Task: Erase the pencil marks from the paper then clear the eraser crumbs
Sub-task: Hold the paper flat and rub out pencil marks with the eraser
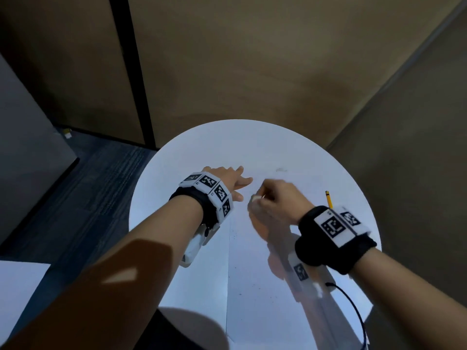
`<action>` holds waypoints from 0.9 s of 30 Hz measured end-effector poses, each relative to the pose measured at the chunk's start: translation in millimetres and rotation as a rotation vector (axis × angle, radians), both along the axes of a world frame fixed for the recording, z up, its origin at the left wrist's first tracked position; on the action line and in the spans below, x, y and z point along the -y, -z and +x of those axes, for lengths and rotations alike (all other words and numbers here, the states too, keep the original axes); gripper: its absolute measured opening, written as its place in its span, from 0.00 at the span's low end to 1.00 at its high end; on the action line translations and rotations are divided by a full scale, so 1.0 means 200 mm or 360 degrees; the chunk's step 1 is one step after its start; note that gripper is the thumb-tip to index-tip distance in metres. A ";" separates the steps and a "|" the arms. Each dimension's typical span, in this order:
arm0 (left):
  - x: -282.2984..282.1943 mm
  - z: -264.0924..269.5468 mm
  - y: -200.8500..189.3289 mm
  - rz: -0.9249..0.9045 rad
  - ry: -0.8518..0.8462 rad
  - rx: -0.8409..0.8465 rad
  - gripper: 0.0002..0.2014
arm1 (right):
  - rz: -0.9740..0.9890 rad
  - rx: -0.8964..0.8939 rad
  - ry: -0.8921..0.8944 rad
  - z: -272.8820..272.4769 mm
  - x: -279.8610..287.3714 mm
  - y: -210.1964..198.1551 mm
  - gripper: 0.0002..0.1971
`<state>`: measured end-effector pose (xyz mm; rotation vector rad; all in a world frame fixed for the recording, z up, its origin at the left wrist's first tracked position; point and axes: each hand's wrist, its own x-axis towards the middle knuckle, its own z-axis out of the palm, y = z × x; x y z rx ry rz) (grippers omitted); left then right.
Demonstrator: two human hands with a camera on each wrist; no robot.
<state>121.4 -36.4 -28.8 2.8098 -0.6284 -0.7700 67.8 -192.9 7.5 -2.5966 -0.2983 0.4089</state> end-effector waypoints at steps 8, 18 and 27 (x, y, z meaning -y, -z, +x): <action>0.02 -0.01 -0.04 0.0104 -0.0006 -0.0026 0.31 | -0.0160 -0.0064 -0.0239 -0.11 0.01 0.05 0.15; 0.03 -0.02 -0.06 0.0121 -0.0028 -0.0048 0.31 | -0.0298 -0.0131 -0.0271 -0.08 0.01 0.04 0.09; 0.02 0.00 -0.03 0.0052 -0.0062 -0.0062 0.32 | -0.0227 0.0069 -0.0105 -0.09 -0.02 0.08 0.06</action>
